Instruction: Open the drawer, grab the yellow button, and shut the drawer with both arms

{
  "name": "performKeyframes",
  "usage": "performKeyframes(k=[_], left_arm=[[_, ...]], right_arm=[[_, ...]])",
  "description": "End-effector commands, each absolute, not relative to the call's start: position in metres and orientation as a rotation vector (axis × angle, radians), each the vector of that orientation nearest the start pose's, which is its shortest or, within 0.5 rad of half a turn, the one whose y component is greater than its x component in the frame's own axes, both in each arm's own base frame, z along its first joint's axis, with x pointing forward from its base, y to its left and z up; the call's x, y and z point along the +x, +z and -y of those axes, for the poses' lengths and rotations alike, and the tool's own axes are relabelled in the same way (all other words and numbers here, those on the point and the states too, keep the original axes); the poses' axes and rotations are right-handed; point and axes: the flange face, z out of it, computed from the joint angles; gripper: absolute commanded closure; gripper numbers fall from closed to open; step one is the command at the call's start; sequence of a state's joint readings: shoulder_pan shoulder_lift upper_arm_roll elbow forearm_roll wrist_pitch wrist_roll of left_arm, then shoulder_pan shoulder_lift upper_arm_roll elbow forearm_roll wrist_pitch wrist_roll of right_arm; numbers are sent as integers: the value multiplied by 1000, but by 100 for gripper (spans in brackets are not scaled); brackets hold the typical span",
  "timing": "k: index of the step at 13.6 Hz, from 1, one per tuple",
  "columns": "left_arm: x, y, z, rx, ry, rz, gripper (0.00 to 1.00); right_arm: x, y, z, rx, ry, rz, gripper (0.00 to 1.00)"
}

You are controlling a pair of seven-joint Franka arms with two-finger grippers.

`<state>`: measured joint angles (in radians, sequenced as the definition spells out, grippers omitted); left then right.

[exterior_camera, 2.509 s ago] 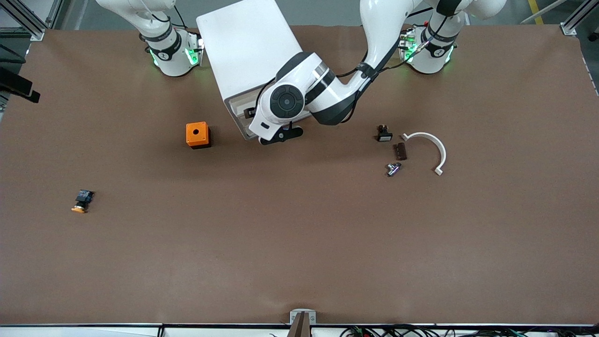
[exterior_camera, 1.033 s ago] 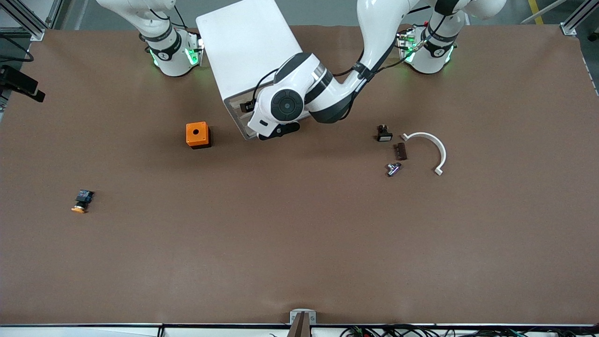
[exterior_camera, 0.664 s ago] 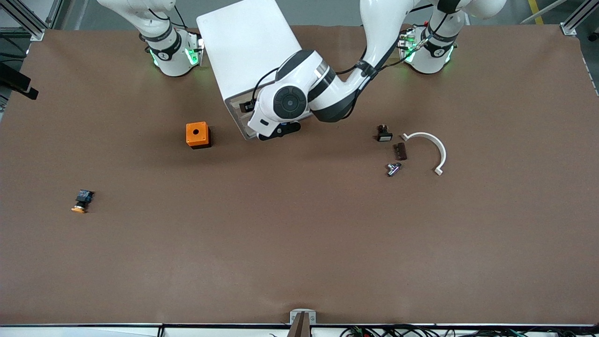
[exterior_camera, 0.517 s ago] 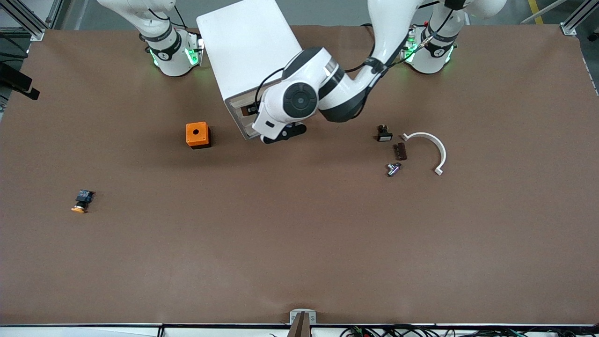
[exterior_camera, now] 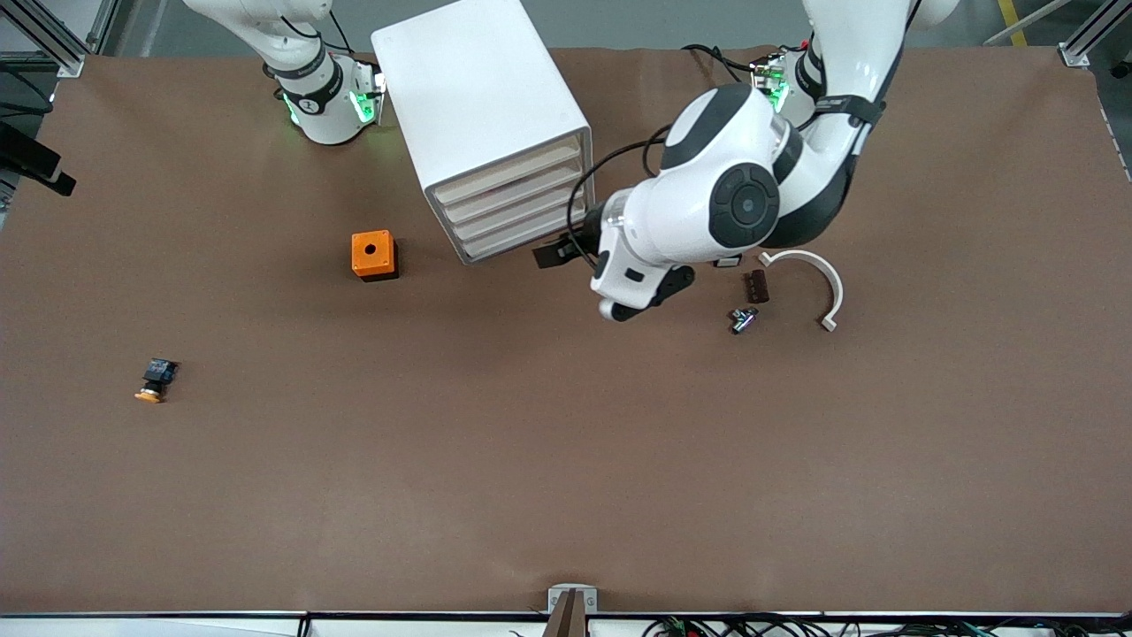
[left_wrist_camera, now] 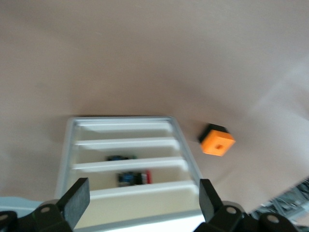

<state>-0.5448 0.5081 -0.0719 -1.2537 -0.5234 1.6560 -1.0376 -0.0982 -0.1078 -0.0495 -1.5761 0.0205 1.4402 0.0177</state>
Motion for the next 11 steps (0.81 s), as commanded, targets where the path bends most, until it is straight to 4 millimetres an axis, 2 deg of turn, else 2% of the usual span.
performKeyframes(k=[1, 3, 6, 9, 10, 11], left_arm=[[550, 480, 394, -3112, 700, 797, 0], [560, 481, 367, -3055, 646, 820, 0], [574, 483, 340, -3048, 652, 870, 0], [589, 493, 311, -3070, 645, 918, 0], [591, 498, 299, -3093, 652, 865, 0], [589, 501, 288, -3114, 670, 739, 0]], right_arm=[[493, 672, 77, -3071, 16, -295, 0], [494, 672, 77, -3078, 16, -292, 0], [496, 672, 67, -3106, 15, -254, 0], [499, 672, 57, -3133, -7, -207, 0], [499, 673, 58, -3135, -9, -203, 0], [499, 672, 58, -3135, -10, -202, 0]])
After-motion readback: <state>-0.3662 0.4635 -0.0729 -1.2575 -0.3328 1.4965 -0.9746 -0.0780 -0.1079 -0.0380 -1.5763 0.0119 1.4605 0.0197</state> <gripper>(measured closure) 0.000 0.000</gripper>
